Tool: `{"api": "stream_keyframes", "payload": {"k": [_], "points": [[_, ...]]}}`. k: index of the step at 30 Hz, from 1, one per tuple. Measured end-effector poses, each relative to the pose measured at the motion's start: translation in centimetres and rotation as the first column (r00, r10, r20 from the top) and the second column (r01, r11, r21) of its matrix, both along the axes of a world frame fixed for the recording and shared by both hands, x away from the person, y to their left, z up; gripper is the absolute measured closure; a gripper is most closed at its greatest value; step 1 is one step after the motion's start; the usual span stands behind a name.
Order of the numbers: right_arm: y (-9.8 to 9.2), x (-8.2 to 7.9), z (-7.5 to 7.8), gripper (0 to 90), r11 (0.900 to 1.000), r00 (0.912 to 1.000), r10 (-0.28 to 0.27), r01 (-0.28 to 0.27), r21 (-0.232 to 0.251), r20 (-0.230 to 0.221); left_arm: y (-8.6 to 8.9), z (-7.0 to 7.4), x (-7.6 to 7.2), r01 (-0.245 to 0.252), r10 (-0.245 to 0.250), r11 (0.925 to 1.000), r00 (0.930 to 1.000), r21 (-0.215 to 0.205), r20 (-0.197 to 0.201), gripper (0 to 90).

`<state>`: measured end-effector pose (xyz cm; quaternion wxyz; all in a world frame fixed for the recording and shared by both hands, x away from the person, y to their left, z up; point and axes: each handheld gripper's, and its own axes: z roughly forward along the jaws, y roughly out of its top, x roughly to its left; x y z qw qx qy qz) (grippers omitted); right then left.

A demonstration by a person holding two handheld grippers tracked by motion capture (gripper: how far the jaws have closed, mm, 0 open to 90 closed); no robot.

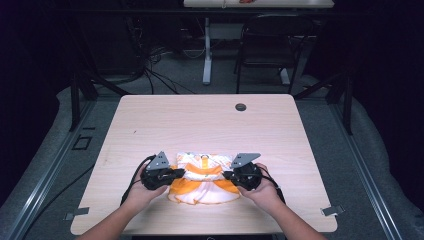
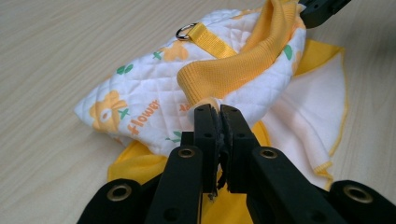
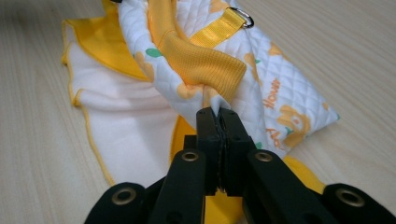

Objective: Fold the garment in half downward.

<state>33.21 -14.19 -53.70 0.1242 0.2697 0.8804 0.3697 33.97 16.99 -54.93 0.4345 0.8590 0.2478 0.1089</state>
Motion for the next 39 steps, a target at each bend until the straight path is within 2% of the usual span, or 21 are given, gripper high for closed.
{"api": "stream_keyframes", "payload": {"k": [5, 12, 20, 24, 26, 30, 33, 35, 37, 39], "points": [[0.0, -0.7, -0.7, 86.7, 1.0, 1.0, 0.005, -0.005, -0.006, -0.005, 0.1, -0.5, -0.8, 0.01, -0.01, 0.9999, 0.9999, 0.001, 0.001, 83.1], [-0.3, -1.4, -1.1, 80.9, 1.0, 0.9999, 0.005, -0.005, 0.012, -0.013, 0.6, -1.0, -1.9, 0.03, -0.031, 0.9989, 0.9994, -0.036, -0.013, 78.4], [-0.7, -2.2, -0.5, 70.9, 0.997, 0.9999, -0.01, 0.01, 0.074, -0.004, 1.1, 0.1, -2.2, 0.011, -0.013, 0.9963, 0.9998, -0.085, -0.015, 67.3], [-1.0, -1.9, 0.4, 64.7, 0.993, 0.9995, -0.032, 0.032, 0.111, -0.002, 1.2, 1.0, -1.7, 0.002, -0.002, 0.9957, 1.0, -0.092, 0.001, 59.7], [-1.0, -1.5, 0.8, 62.0, 0.992, 0.9987, -0.051, 0.051, 0.12, 0.003, 1.1, 1.4, -1.3, -0.034, 0.034, 0.9956, 0.9994, -0.088, -0.006, 58.2], [-0.7, -0.5, 1.1, 58.8, 0.991, 0.9969, -0.079, 0.078, 0.109, 0.007, 0.9, 1.8, 0.2, -0.077, 0.076, 0.9949, 0.9968, -0.064, -0.026, 57.4], [-0.3, 0.4, 1.1, 57.6, 0.992, 0.9964, -0.085, 0.085, 0.092, 0.0, 0.6, 1.7, 1.3, -0.094, 0.092, 0.9941, 0.9944, -0.054, -0.052, 56.0], [0.0, 0.9, 0.9, 57.4, 0.992, 0.996, -0.089, 0.09, 0.084, -0.01, 0.4, 1.6, 2.0, -0.109, 0.105, 0.9919, 0.9919, -0.065, -0.071, 55.5], [0.2, 1.3, 0.8, 57.1, 0.993, 0.9959, -0.089, 0.09, 0.072, -0.012, 0.1, 1.4, 2.5, -0.118, 0.114, 0.9919, 0.9899, -0.048, -0.084, 54.8], [0.4, 1.7, 0.7, 55.9, 0.994, 0.996, -0.087, 0.088, 0.071, -0.02, -0.2, 1.2, 2.8, -0.12, 0.117, 0.9922, 0.9899, -0.033, -0.081, 54.0]]}}
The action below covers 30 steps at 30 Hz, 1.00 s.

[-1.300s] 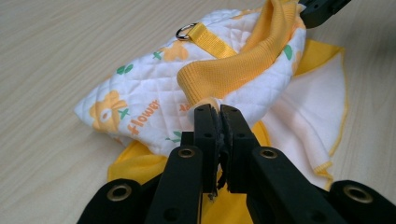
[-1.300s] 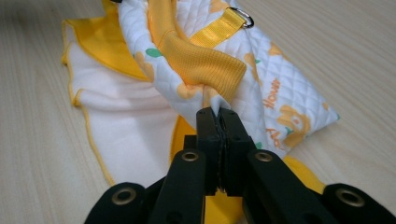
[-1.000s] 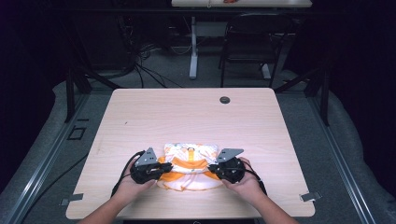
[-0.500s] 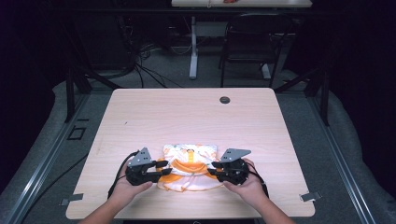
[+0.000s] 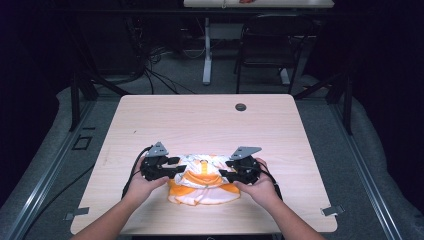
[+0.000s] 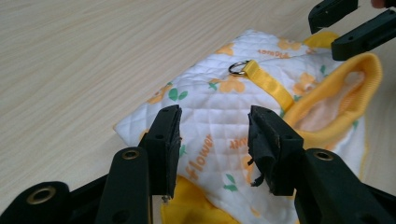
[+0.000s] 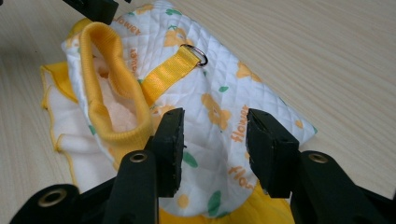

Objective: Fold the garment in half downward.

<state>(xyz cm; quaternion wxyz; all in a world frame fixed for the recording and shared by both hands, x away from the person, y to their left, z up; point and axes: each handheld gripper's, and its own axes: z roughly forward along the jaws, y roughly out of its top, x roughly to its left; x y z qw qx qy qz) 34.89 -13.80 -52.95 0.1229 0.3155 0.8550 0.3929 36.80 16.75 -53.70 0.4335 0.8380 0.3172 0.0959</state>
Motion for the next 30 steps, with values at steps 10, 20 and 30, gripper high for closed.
{"api": "stream_keyframes", "payload": {"k": [10, 20, 30], "points": [[0.4, -0.6, -0.5, 53.2, 0.999, 0.999, 0.04, -0.04, -0.02, -0.022, -1.0, -0.7, -1.3, 0.091, -0.091, 0.9949, 0.9957, 0.044, 0.015, 51.1], [0.3, -1.9, -2.0, 52.6, 0.996, 0.9969, 0.067, -0.069, -0.052, -0.042, -0.7, -1.9, -3.1, 0.133, -0.135, 0.9892, 0.9904, 0.062, 0.029, 46.4], [0.2, -2.7, -2.8, 52.6, 0.994, 0.9953, 0.079, -0.083, -0.07, -0.056, -0.5, -2.9, -3.7, 0.138, -0.138, 0.989, 0.9904, 0.053, -0.004, 41.4]]}}
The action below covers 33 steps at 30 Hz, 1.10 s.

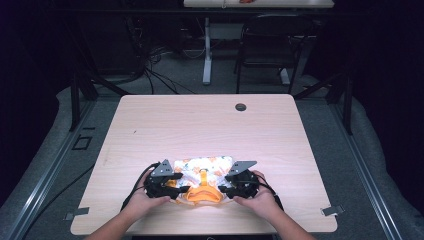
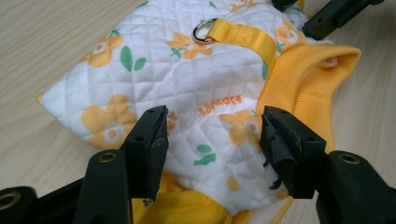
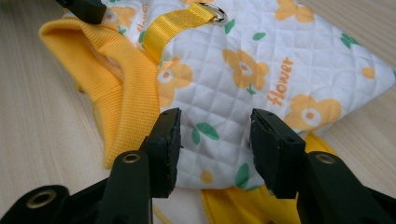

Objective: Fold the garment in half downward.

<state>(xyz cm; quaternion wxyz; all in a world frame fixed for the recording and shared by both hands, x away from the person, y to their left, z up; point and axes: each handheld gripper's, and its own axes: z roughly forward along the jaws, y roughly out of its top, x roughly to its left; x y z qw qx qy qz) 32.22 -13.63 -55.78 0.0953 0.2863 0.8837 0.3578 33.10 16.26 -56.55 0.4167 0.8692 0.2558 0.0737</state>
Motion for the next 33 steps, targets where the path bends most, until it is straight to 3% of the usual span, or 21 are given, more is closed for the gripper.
{"api": "stream_keyframes", "payload": {"k": [7, 21, 26, 33], "points": [[0.0, -0.4, -0.6, 53.6, 1.0, 1.0, -0.003, 0.003, -0.001, -0.005, 0.1, -0.7, -0.5, 0.015, -0.015, 0.9997, 0.9999, 0.019, -0.005, 39.3], [-0.2, -0.2, -1.0, 55.2, 1.0, 0.9999, -0.009, 0.009, 0.011, -0.012, 0.1, -1.2, -0.3, 0.001, -0.001, 0.9999, 1.0, 0.016, 0.006, 39.6], [-0.1, 0.4, -1.0, 55.5, 1.0, 0.9998, -0.02, 0.02, 0.004, -0.006, -0.2, -1.2, 0.4, -0.013, 0.013, 0.9994, 0.9996, 0.031, 0.025, 39.7], [0.0, 1.7, -1.0, 55.6, 0.999, 0.9993, -0.038, 0.038, 0.004, -0.005, 0.0, -1.5, 1.7, -0.051, 0.052, 0.9987, 0.9986, -0.003, 0.015, 40.1]]}}
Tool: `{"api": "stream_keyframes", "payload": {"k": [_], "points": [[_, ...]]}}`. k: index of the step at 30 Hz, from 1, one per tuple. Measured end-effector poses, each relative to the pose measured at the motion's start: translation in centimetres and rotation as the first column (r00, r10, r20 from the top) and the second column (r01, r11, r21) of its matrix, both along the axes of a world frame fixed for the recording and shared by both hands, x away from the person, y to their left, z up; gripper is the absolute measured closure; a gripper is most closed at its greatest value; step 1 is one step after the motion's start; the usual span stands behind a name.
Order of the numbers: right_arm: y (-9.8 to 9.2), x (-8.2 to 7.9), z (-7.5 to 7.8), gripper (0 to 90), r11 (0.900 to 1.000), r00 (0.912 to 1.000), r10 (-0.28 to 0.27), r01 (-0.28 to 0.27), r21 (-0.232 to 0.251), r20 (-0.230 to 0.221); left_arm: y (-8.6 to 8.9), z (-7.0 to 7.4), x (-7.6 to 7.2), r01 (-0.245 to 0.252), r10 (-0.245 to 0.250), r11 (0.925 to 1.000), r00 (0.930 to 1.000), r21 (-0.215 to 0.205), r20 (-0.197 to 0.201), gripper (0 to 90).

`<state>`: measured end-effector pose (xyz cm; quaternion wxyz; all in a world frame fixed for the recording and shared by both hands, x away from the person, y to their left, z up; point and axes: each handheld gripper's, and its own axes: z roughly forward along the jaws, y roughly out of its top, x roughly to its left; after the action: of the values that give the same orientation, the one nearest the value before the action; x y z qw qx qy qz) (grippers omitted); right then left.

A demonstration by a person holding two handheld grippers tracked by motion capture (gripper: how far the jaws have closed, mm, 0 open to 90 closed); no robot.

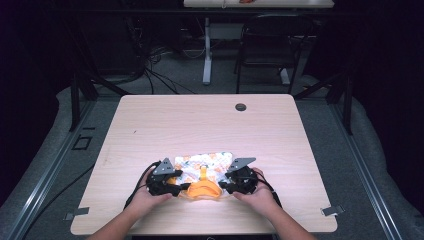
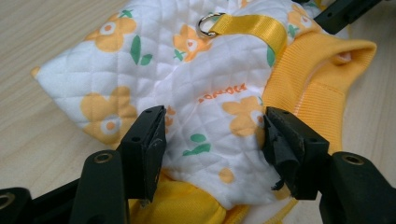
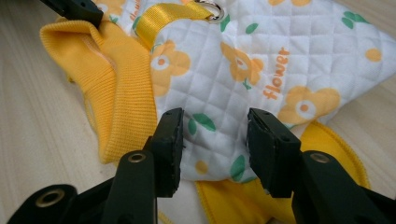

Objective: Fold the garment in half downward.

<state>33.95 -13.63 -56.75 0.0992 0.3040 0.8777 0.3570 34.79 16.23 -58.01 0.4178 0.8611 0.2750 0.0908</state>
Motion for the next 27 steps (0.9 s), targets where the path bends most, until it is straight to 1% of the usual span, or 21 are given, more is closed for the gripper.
{"api": "stream_keyframes", "payload": {"k": [1, 2, 3, 4, 6, 8, 11, 12, 13, 14, 15, 16, 17, 18, 19, 20, 21, 23, 24, 27], "points": [[0.0, 0.1, -0.1, 55.6, 1.0, 1.0, -0.009, 0.009, 0.01, 0.001, 0.0, -0.1, 0.2, -0.008, 0.008, 0.9999, 1.0, -0.009, -0.001, 40.2], [0.0, 0.3, -0.1, 55.7, 1.0, 0.9999, -0.01, 0.01, 0.009, -0.006, 0.0, -0.1, 0.4, -0.015, 0.014, 0.9998, 0.9998, -0.011, -0.01, 40.3], [-0.1, 0.5, -0.1, 55.7, 1.0, 0.9999, -0.014, 0.014, 0.021, -0.007, -0.1, 0.0, 0.5, -0.025, 0.025, 0.9997, 0.9997, -0.008, -0.008, 40.4], [-0.1, 0.6, -0.1, 55.8, 0.999, 0.9997, -0.023, 0.023, 0.025, -0.008, -0.2, 0.0, 0.8, -0.02, 0.02, 0.9998, 0.9998, -0.002, -0.01, 40.5], [-0.2, 0.9, -0.2, 55.9, 0.999, 0.9995, -0.03, 0.03, 0.036, -0.008, -0.5, 0.2, 1.1, -0.029, 0.029, 0.9995, 0.9995, 0.016, -0.009, 40.9], [-0.1, 1.2, -0.2, 55.9, 0.999, 0.9993, -0.036, 0.036, 0.028, -0.004, -0.6, 0.1, 1.4, -0.033, 0.033, 0.9993, 0.9995, 0.016, -0.003, 41.0], [-0.1, 1.6, 0.0, 55.9, 0.999, 0.9993, -0.036, 0.036, 0.004, 0.0, -0.5, 0.0, 1.9, -0.045, 0.045, 0.999, 0.999, -0.002, 0.0, 41.2], [-0.1, 1.8, -0.1, 55.9, 0.999, 0.9991, -0.041, 0.041, 0.014, 0.001, -0.5, -0.1, 2.0, -0.049, 0.049, 0.9988, 0.9988, -0.005, -0.002, 41.3], [-0.1, 1.9, -0.1, 55.9, 0.999, 0.9992, -0.04, 0.04, 0.007, 0.0, -0.5, 0.0, 2.2, -0.053, 0.053, 0.9986, 0.9986, -0.005, -0.005, 41.3], [0.0, 2.1, -0.1, 55.9, 0.999, 0.999, -0.045, 0.045, 0.013, 0.005, -0.6, 0.0, 2.4, -0.05, 0.05, 0.9987, 0.9987, 0.003, -0.001, 41.4], [0.1, 2.3, -0.1, 55.9, 0.999, 0.9991, -0.043, 0.042, 0.005, 0.006, -0.7, 0.1, 2.6, -0.053, 0.053, 0.9985, 0.9986, 0.015, 0.003, 41.6], [0.1, 2.4, -0.1, 56.0, 0.999, 0.9991, -0.042, 0.042, 0.005, 0.008, -0.7, 0.1, 2.8, -0.054, 0.054, 0.9984, 0.9985, 0.016, 0.002, 41.8], [0.1, 2.6, -0.1, 56.0, 0.999, 0.9989, -0.047, 0.047, 0.005, 0.01, -0.7, 0.1, 3.0, -0.061, 0.061, 0.9981, 0.9981, 0.012, 0.006, 41.8], [0.1, 2.8, -0.1, 56.0, 0.999, 0.9986, -0.049, 0.049, 0.004, 0.017, -0.7, 0.0, 3.2, -0.066, 0.066, 0.9978, 0.9978, -0.001, 0.004, 41.8], [0.1, 3.0, -0.1, 56.0, 0.999, 0.9987, -0.048, 0.048, 0.0, 0.014, -0.6, -0.1, 3.4, -0.069, 0.069, 0.9976, 0.9976, -0.008, 0.008, 41.8], [0.1, 3.2, -0.1, 56.0, 0.999, 0.9986, -0.051, 0.051, -0.001, 0.013, -0.6, -0.1, 3.5, -0.07, 0.07, 0.9975, 0.9975, -0.01, 0.004, 41.8], [0.1, 3.4, -0.1, 56.0, 0.998, 0.9984, -0.055, 0.055, 0.003, 0.012, -0.6, -0.1, 3.7, -0.071, 0.071, 0.9974, 0.9974, -0.005, 0.006, 41.9], [0.1, 3.8, -0.1, 56.0, 0.999, 0.9985, -0.053, 0.053, -0.005, 0.012, -0.8, 0.0, 4.0, -0.077, 0.077, 0.997, 0.9969, 0.006, 0.012, 41.9], [0.1, 4.0, -0.1, 56.0, 0.998, 0.9983, -0.055, 0.056, -0.002, 0.016, -0.8, 0.0, 4.1, -0.077, 0.076, 0.9969, 0.9969, 0.016, 0.02, 42.0], [0.1, 4.3, -0.2, 56.0, 0.998, 0.9976, -0.066, 0.066, 0.001, 0.02, -1.0, 0.0, 4.5, -0.086, 0.085, 0.9962, 0.996, 0.014, 0.027, 42.0]]}}
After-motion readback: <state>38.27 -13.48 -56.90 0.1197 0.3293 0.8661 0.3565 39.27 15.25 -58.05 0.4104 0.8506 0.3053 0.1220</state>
